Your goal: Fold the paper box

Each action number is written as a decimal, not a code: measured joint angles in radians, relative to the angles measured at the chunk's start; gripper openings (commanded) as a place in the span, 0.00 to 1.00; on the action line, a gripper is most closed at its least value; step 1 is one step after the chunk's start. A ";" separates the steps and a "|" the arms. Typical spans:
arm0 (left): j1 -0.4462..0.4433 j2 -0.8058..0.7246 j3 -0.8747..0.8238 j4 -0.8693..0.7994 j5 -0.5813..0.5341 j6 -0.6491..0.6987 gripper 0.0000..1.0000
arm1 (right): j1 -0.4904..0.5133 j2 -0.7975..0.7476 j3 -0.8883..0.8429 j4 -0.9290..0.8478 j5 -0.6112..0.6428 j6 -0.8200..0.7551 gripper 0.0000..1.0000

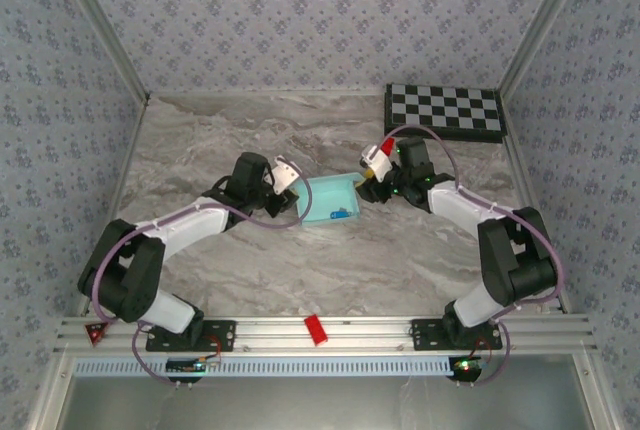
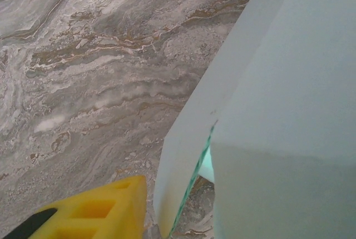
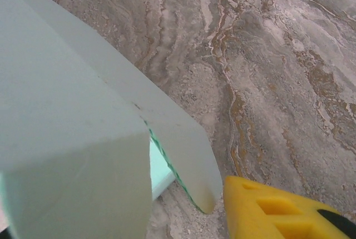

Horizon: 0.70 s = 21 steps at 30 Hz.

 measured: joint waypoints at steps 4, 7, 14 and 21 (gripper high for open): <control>0.003 0.007 0.010 -0.001 0.003 -0.001 0.32 | 0.000 0.008 0.011 -0.011 -0.011 0.004 0.37; 0.005 0.008 0.017 -0.001 0.008 -0.002 0.27 | 0.000 0.012 0.018 -0.023 -0.022 0.009 0.33; 0.012 0.016 0.034 -0.002 0.024 -0.008 0.20 | 0.000 0.016 0.036 -0.043 -0.042 0.039 0.27; 0.019 0.021 0.047 -0.001 0.036 -0.026 0.16 | 0.008 0.020 0.048 -0.057 -0.043 0.102 0.26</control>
